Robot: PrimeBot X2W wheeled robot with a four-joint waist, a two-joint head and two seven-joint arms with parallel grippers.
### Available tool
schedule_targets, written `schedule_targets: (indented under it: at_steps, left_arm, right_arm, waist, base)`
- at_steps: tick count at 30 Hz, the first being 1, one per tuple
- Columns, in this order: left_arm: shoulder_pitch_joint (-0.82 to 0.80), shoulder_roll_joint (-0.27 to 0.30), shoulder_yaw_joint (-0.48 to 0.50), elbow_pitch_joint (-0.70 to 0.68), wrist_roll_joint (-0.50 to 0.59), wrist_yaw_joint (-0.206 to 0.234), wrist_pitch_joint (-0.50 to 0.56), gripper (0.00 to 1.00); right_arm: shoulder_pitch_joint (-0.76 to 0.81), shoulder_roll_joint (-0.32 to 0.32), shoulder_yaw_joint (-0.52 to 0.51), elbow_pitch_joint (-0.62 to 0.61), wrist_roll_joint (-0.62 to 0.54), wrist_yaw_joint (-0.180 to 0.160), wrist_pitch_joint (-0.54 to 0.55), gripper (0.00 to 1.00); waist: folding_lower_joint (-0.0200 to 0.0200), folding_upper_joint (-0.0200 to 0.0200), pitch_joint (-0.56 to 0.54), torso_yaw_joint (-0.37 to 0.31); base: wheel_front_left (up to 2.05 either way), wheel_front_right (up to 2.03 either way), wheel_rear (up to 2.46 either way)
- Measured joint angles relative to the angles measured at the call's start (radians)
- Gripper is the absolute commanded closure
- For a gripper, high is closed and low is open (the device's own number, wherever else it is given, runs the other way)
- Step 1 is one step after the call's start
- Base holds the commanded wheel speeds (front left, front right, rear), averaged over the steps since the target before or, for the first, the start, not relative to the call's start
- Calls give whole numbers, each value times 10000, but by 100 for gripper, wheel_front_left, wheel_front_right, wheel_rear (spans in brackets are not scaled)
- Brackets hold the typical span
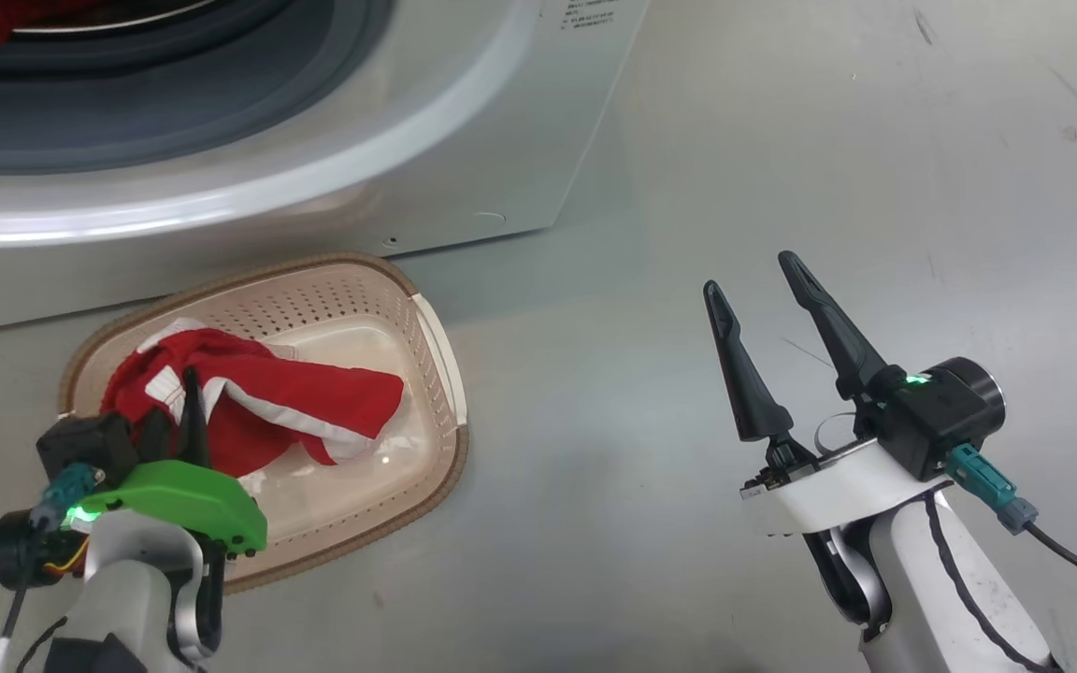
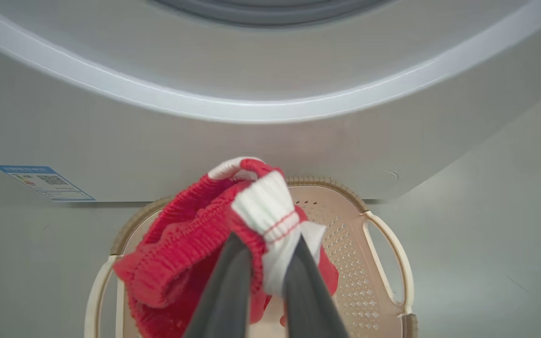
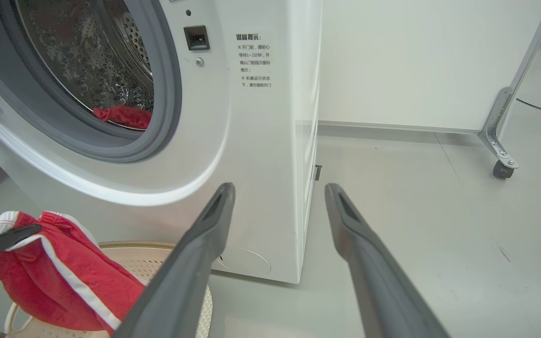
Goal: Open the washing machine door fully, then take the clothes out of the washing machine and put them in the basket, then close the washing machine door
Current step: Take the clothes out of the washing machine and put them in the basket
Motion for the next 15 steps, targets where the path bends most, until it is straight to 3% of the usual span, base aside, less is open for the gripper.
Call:
schedule_targets:
  at_steps: [15]
  left_arm:
    - [-2193,571,301,2305,-257,-265,1087,100]
  right_arm:
    - [-930,38,23,-443,134,-36,0,0]
  waist:
    - [0,0,2045,-724]
  base:
    - [0,0,0]
